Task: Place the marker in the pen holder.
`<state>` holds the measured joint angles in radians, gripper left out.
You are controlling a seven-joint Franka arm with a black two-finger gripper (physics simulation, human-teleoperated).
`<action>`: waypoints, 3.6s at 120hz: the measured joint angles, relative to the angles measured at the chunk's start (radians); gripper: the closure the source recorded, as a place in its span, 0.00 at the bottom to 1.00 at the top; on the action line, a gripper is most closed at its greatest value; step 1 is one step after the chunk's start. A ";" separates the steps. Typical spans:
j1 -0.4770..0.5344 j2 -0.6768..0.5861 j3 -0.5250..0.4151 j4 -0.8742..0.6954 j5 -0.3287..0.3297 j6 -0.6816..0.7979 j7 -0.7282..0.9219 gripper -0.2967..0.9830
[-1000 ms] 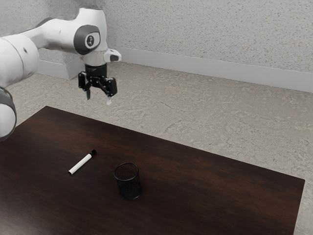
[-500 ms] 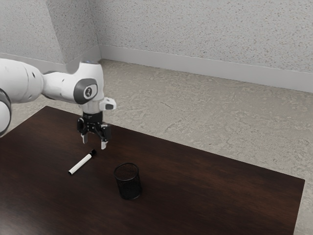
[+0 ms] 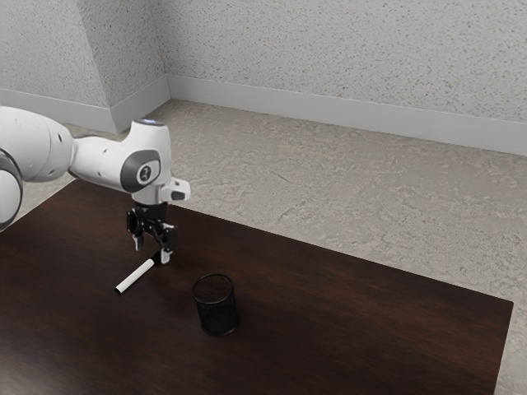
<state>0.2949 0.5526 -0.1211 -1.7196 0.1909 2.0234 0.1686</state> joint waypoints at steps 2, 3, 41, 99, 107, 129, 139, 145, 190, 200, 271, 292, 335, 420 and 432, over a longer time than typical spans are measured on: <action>0.001 0.001 0.000 0.000 0.000 0.000 0.002 0.28; 0.002 0.001 0.000 0.000 0.000 0.001 0.003 0.28; 0.012 0.022 0.000 0.008 -0.014 0.003 0.048 0.52; 0.001 0.011 0.000 0.009 -0.019 0.004 0.081 0.81; -0.008 -0.014 -0.001 0.008 -0.013 0.006 0.079 0.82; -0.083 -0.179 -0.010 -0.014 0.004 0.011 0.070 0.84; -0.133 -0.302 -0.030 -0.069 0.008 0.024 0.064 0.85; -0.164 -0.385 -0.051 -0.126 0.009 0.045 0.059 0.85; -0.227 -0.721 -0.218 -0.550 0.025 0.410 -0.021 0.85; -0.224 -0.734 -0.241 -0.576 0.028 0.477 -0.046 0.84; -0.215 -0.938 -0.300 -0.715 -0.114 0.326 -0.225 0.80; -0.191 -0.895 -0.309 -0.713 -0.122 0.298 -0.249 0.80; -0.173 -0.761 -0.247 -0.641 -0.085 0.333 -0.238 0.80; -0.214 -0.449 -0.195 -0.449 0.009 0.436 -0.215 0.80; -0.214 -0.431 -0.194 -0.452 0.010 0.449 -0.214 0.80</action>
<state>0.0809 0.1217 -0.3155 -2.1717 0.2005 2.4722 -0.0453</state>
